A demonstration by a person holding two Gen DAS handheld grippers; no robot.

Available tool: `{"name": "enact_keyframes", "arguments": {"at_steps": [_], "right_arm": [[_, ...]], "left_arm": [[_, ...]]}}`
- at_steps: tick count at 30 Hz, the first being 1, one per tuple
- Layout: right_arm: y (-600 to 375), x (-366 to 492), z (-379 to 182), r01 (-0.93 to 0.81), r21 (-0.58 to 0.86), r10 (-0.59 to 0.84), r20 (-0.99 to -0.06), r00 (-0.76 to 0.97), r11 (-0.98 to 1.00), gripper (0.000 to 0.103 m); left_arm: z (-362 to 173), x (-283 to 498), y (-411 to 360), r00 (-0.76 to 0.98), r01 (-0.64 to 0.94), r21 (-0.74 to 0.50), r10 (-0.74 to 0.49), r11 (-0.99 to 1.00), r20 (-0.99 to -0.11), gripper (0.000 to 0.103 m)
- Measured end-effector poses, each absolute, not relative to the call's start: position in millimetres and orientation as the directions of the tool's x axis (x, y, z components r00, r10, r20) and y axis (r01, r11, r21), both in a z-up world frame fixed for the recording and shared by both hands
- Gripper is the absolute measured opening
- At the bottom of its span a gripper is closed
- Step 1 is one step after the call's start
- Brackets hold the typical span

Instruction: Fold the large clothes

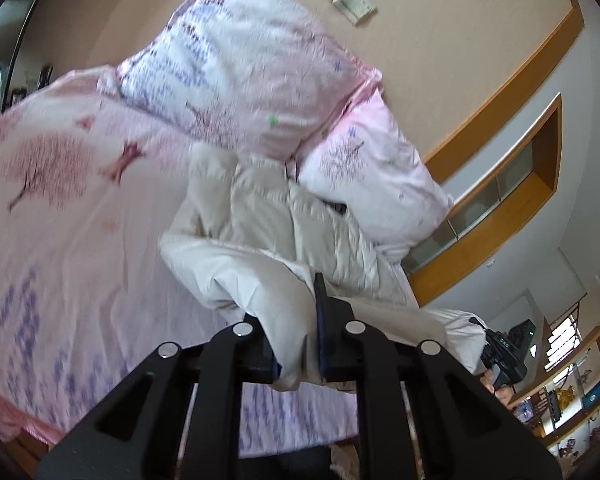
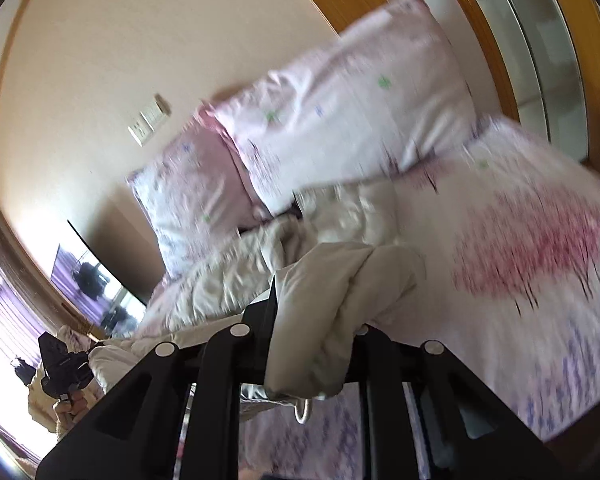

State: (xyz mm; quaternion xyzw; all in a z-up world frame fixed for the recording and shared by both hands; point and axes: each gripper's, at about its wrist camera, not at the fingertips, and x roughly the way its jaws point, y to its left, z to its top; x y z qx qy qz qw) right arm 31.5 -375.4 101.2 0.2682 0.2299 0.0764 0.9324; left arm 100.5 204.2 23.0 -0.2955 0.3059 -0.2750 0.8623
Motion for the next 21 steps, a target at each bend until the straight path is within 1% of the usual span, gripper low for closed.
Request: {"name": "enact_keyframes", "arguments": {"at_steps": [6, 9, 12, 15, 18, 21], "right_arm": [[-371, 62, 134, -0.049, 0.544, 0.262, -0.320, 0.910, 0.837, 0.016], [-372, 86, 148, -0.044, 0.560, 0.254, -0.303, 0.919, 0.828, 0.016], [-377, 119, 157, -0.006, 0.602, 0.237, -0.306, 0.922, 0.798, 0.016], [-384, 155, 161, 0.060, 0.640, 0.200, -0.326, 0.924, 0.766, 0.016], [-390, 188, 152, 0.137, 0.650, 0.150, -0.366, 0.918, 0.747, 0.016], [-395, 235, 129, 0.265, 0.627, 0.088, -0.474, 0.876, 0.733, 0.016]], "left_arm": [[58, 138, 198, 0.710, 0.301, -0.637, -0.612, 0.710, -0.348, 0.013], [78, 166, 193, 0.726, 0.303, -0.621, -0.598, 0.722, -0.341, 0.013], [101, 207, 185, 0.732, 0.292, -0.611, -0.583, 0.736, -0.352, 0.013], [116, 253, 176, 0.742, 0.265, -0.603, -0.558, 0.753, -0.371, 0.013], [113, 298, 166, 0.749, 0.218, -0.607, -0.530, 0.764, -0.398, 0.013], [96, 339, 154, 0.738, 0.154, -0.617, -0.505, 0.772, -0.448, 0.013]]}}
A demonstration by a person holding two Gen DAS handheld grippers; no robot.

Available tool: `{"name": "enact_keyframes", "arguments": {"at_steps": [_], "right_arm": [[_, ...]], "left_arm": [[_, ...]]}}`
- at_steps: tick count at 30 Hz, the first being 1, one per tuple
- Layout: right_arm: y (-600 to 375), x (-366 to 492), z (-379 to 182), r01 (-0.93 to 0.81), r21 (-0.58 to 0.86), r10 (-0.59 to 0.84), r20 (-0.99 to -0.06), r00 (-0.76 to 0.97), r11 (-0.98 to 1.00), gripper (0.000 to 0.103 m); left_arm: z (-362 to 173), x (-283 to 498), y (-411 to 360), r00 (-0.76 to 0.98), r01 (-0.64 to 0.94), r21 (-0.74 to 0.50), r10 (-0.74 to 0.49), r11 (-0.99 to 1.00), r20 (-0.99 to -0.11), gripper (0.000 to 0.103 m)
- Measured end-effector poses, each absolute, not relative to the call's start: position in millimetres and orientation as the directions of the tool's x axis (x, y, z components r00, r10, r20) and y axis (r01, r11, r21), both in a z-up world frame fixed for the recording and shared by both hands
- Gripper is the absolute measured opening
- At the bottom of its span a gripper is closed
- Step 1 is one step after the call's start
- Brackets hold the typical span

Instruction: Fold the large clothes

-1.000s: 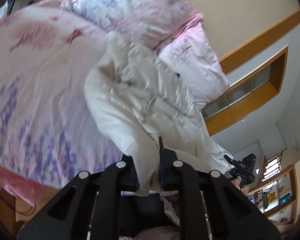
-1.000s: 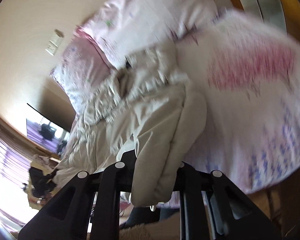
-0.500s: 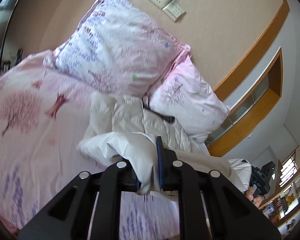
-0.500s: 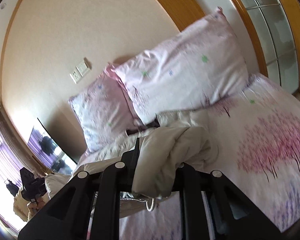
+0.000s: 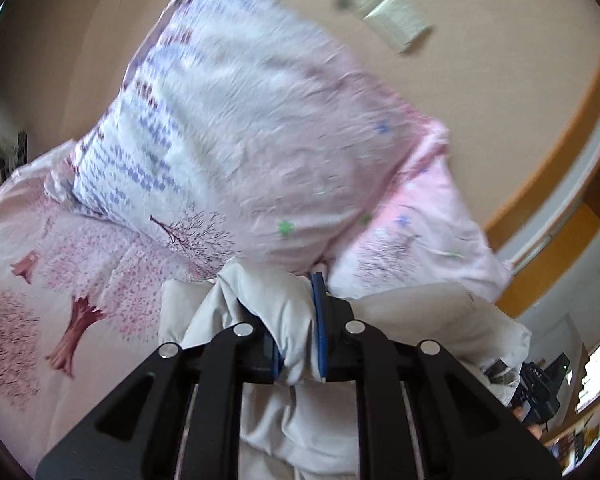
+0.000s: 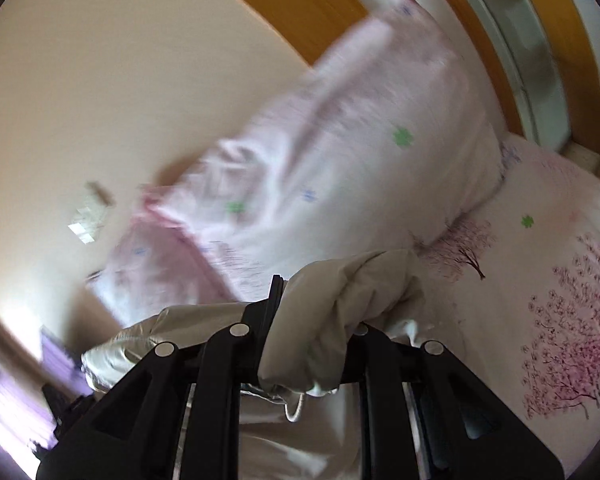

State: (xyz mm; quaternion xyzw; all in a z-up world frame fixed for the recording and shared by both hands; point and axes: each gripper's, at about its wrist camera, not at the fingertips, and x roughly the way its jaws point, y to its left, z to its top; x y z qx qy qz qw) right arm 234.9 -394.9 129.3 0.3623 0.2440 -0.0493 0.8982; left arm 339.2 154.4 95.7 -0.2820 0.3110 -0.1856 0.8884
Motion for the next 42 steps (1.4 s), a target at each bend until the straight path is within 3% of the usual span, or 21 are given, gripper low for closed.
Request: {"name": "enact_keyframes", "arguments": {"at_steps": [6, 10, 13, 15, 19, 22, 23, 25, 28, 29, 32, 35, 42], "right_arm": [[-404, 306, 80, 0.478, 0.579, 0.041, -0.663, 0.747, 0.660, 0.016], [-406, 331, 54, 0.562, 0.550, 0.043, -0.737, 0.674, 0.618, 0.019], [-407, 341, 45, 0.587, 0.555, 0.066, -0.757, 0.650, 0.590, 0.036], [-411, 344, 43, 0.565, 0.597, 0.109, -0.736, 0.668, 0.569, 0.058], [-421, 339, 45, 0.496, 0.677, 0.177, -0.670, 0.721, 0.543, 0.069], [-425, 328, 57, 0.431, 0.697, 0.191, -0.625, 0.757, 0.573, 0.070], [-425, 321, 65, 0.405, 0.691, 0.183, -0.610, 0.771, 0.599, 0.069], [-418, 308, 84, 0.353, 0.656, 0.151, -0.583, 0.798, 0.667, 0.069], [-377, 290, 111, 0.203, 0.509, 0.146, -0.564, 0.813, 0.837, 0.056], [-361, 286, 113, 0.157, 0.468, 0.162, -0.570, 0.805, 0.870, 0.047], [-310, 276, 104, 0.018, 0.346, 0.216, -0.624, 0.751, 0.938, 0.028], [-279, 272, 86, -0.035, 0.314, 0.248, -0.670, 0.700, 0.949, 0.020], [-266, 299, 63, 0.020, 0.249, 0.175, -0.735, 0.655, 0.968, 0.019]], "left_arm": [[49, 400, 134, 0.698, 0.018, -0.576, -0.423, 0.817, -0.578, 0.013], [24, 422, 130, 0.662, -0.052, -0.589, -0.414, 0.806, -0.625, 0.014], [17, 429, 129, 0.644, -0.074, -0.597, -0.419, 0.799, -0.640, 0.019], [15, 432, 129, 0.636, -0.082, -0.610, -0.430, 0.788, -0.641, 0.024], [14, 435, 133, 0.630, -0.076, -0.675, -0.489, 0.734, -0.603, 0.049], [19, 434, 141, 0.647, -0.054, -0.724, -0.528, 0.687, -0.550, 0.060], [23, 431, 144, 0.660, -0.038, -0.733, -0.534, 0.679, -0.528, 0.069], [37, 421, 152, 0.694, -0.003, -0.735, -0.527, 0.679, -0.490, 0.074], [57, 401, 151, 0.713, 0.060, -0.725, -0.538, 0.686, -0.451, 0.074], [65, 388, 143, 0.711, 0.099, -0.697, -0.541, 0.710, -0.450, 0.074], [76, 356, 110, 0.686, 0.197, -0.602, -0.547, 0.774, -0.479, 0.074], [76, 327, 68, 0.655, 0.298, -0.494, -0.552, 0.817, -0.516, 0.074], [52, 321, 17, 0.609, 0.354, -0.334, -0.486, 0.874, -0.626, 0.074]]}}
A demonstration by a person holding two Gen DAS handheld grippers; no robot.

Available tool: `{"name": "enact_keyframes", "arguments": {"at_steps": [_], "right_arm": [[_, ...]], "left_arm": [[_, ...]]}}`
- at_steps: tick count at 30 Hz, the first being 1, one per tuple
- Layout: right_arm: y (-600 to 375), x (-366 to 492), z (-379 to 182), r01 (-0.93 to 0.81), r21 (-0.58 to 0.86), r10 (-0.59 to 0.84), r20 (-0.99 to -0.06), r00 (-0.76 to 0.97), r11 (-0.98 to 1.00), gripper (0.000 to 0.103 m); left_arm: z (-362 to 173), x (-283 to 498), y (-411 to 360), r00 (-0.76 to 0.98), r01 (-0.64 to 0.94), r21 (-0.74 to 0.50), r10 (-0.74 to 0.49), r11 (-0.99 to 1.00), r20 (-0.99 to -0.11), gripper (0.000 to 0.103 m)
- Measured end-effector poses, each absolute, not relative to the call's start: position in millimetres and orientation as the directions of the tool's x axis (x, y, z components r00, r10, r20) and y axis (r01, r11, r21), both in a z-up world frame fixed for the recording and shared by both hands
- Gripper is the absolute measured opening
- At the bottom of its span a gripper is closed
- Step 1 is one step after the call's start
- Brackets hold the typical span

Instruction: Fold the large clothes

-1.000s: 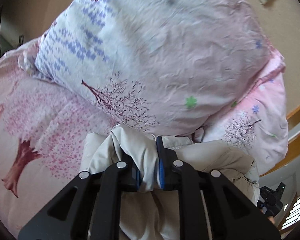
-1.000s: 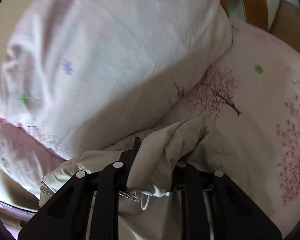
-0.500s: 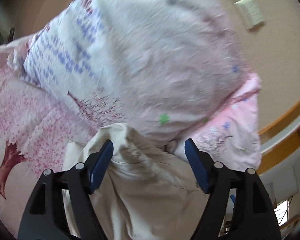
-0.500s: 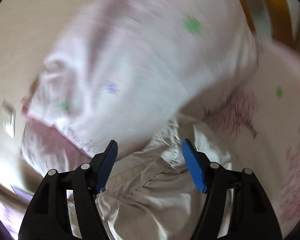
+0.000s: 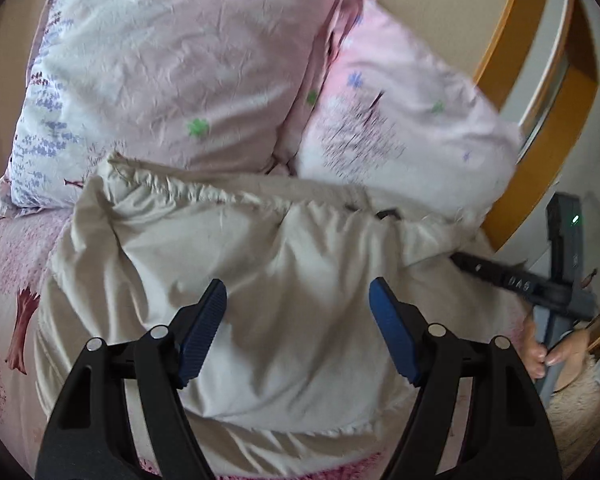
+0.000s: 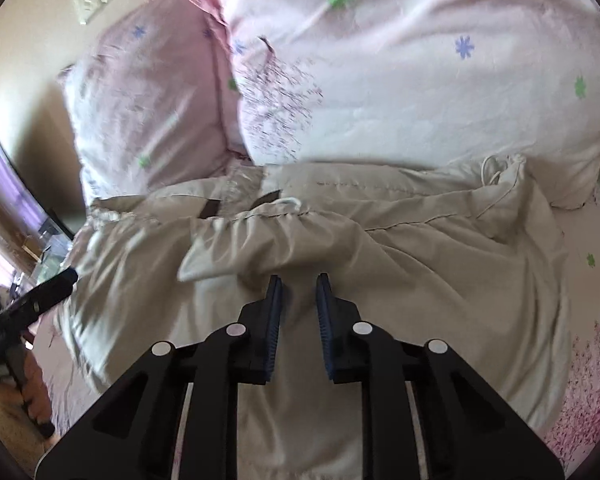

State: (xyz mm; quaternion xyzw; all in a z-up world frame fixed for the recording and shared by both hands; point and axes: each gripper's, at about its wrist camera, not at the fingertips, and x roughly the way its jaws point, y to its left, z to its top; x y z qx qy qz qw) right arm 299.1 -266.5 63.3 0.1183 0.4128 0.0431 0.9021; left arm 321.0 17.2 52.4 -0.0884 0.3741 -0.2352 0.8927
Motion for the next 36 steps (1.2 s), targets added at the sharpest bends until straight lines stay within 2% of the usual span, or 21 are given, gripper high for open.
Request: {"name": "enact_keyframes", "arguments": {"at_steps": [6, 13, 16, 19, 21, 23, 29, 31, 36], "right_arm": [[-277, 333, 32, 0.132, 0.239, 0.126, -0.819, 0.560, 0.962, 0.018], [-302, 359, 13, 0.205, 0.379, 0.239, -0.837, 0.492, 0.902, 0.018], [-307, 340, 23, 0.156, 0.394, 0.262, -0.810, 0.524, 0.906, 0.018], [-327, 298, 48, 0.098, 0.419, 0.268, -0.725, 0.635, 0.902, 0.019], [-352, 267, 63, 0.129, 0.401, 0.195, -0.670, 0.716, 0.907, 0.019], [-372, 252, 67, 0.181, 0.385, 0.129, -0.653, 0.746, 0.905, 0.019], [-415, 254, 33, 0.345, 0.373, 0.046, -0.734, 0.678, 0.862, 0.019], [-421, 267, 11, 0.382, 0.379, 0.060, -0.772, 0.633, 0.843, 0.018], [-424, 285, -19, 0.420, 0.392, 0.078, -0.799, 0.596, 0.818, 0.017]], "left_arm": [[32, 355, 13, 0.586, 0.284, -0.305, -0.417, 0.909, -0.695, 0.065], [18, 387, 15, 0.557, 0.179, -0.330, -0.372, 0.927, -0.743, 0.060], [19, 382, 22, 0.540, 0.177, -0.381, -0.413, 0.907, -0.733, 0.059], [27, 364, 48, 0.539, 0.188, -0.451, -0.475, 0.873, -0.695, 0.058], [33, 353, 66, 0.569, 0.181, -0.454, -0.469, 0.872, -0.675, 0.060], [38, 347, 82, 0.598, 0.164, -0.437, -0.442, 0.884, -0.669, 0.062], [26, 357, 110, 0.608, 0.066, -0.417, -0.368, 0.906, -0.704, 0.061], [17, 363, 112, 0.606, 0.042, -0.406, -0.346, 0.913, -0.716, 0.056], [4, 374, 115, 0.599, 0.000, -0.398, -0.319, 0.917, -0.734, 0.054]]}}
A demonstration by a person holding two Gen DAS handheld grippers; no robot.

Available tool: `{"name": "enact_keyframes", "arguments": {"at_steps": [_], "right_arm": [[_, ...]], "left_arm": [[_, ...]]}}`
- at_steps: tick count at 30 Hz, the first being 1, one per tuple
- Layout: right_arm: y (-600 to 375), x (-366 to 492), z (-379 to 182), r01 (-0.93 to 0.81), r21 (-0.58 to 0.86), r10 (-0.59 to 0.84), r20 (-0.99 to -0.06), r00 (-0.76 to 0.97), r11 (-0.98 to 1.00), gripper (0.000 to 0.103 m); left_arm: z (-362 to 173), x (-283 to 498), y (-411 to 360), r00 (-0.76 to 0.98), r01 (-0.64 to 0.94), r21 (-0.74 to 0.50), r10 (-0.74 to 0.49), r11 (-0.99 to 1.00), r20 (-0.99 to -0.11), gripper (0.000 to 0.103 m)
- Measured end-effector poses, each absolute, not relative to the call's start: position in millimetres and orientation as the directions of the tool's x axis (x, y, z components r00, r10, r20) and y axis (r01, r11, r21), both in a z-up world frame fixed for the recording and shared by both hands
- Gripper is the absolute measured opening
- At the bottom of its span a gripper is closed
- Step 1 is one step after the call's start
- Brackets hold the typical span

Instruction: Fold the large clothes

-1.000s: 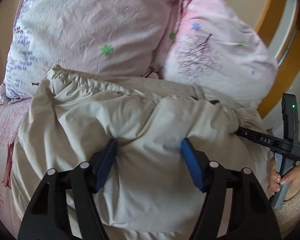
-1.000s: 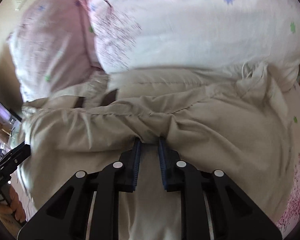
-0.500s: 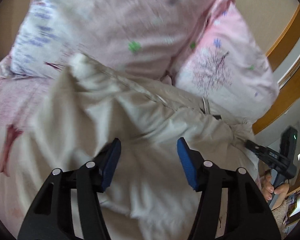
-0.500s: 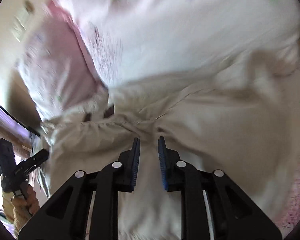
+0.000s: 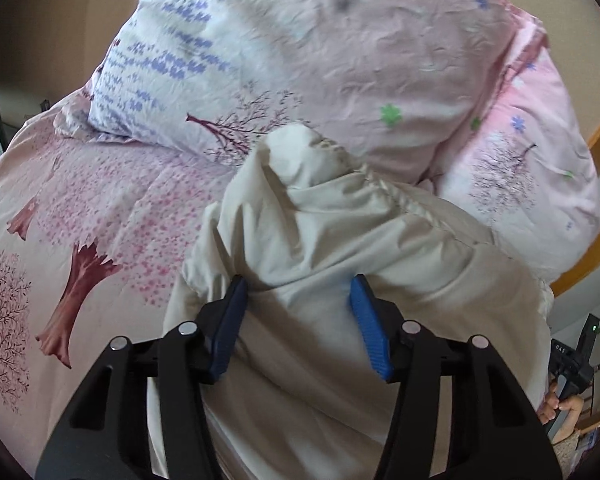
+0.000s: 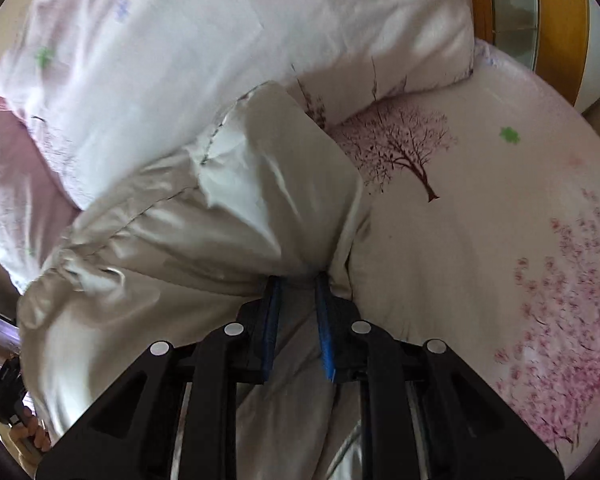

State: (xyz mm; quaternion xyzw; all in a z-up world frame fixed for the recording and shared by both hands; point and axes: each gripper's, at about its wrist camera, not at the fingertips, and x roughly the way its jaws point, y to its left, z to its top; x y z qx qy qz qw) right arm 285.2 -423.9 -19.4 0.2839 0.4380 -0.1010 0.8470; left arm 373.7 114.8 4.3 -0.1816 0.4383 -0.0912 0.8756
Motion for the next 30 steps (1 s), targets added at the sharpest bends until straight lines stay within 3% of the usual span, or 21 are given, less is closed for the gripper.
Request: {"name": "enact_keyframes", "arguments": {"at_steps": [4, 8, 10, 12, 15, 22, 30], "right_arm": [[-432, 288, -27, 0.436, 0.432, 0.106, -0.796, 0.596, 0.790, 0.017], [-444, 273, -20, 0.431, 0.482, 0.135, -0.771, 0.623, 0.763, 0.019], [-444, 245, -8, 0.399, 0.534, 0.156, -0.722, 0.674, 0.745, 0.026], [-448, 215, 1, 0.380, 0.597, 0.176, -0.668, 0.723, 0.707, 0.056], [-451, 176, 7, 0.379, 0.655, 0.171, -0.616, 0.769, 0.654, 0.070], [-458, 146, -22, 0.417, 0.800, 0.283, -0.558, 0.780, 0.431, 0.070], [-461, 145, -57, 0.509, 0.820, 0.307, -0.571, 0.761, 0.261, 0.071]], "left_arm": [[-6, 381, 123, 0.588, -0.042, -0.434, -0.329, 0.900, -0.739, 0.053], [-7, 374, 143, 0.584, -0.068, -0.551, -0.414, 0.832, -0.698, 0.050], [-2, 357, 159, 0.593, -0.054, -0.634, -0.486, 0.771, -0.641, 0.054], [5, 341, 170, 0.611, -0.038, -0.678, -0.520, 0.734, -0.597, 0.061], [16, 310, 191, 0.652, -0.035, -0.724, -0.533, 0.689, -0.539, 0.069], [7, 259, 223, 0.683, -0.111, -0.817, -0.554, 0.565, -0.476, 0.075], [-22, 242, 209, 0.662, -0.181, -0.865, -0.593, 0.468, -0.459, 0.075]]}}
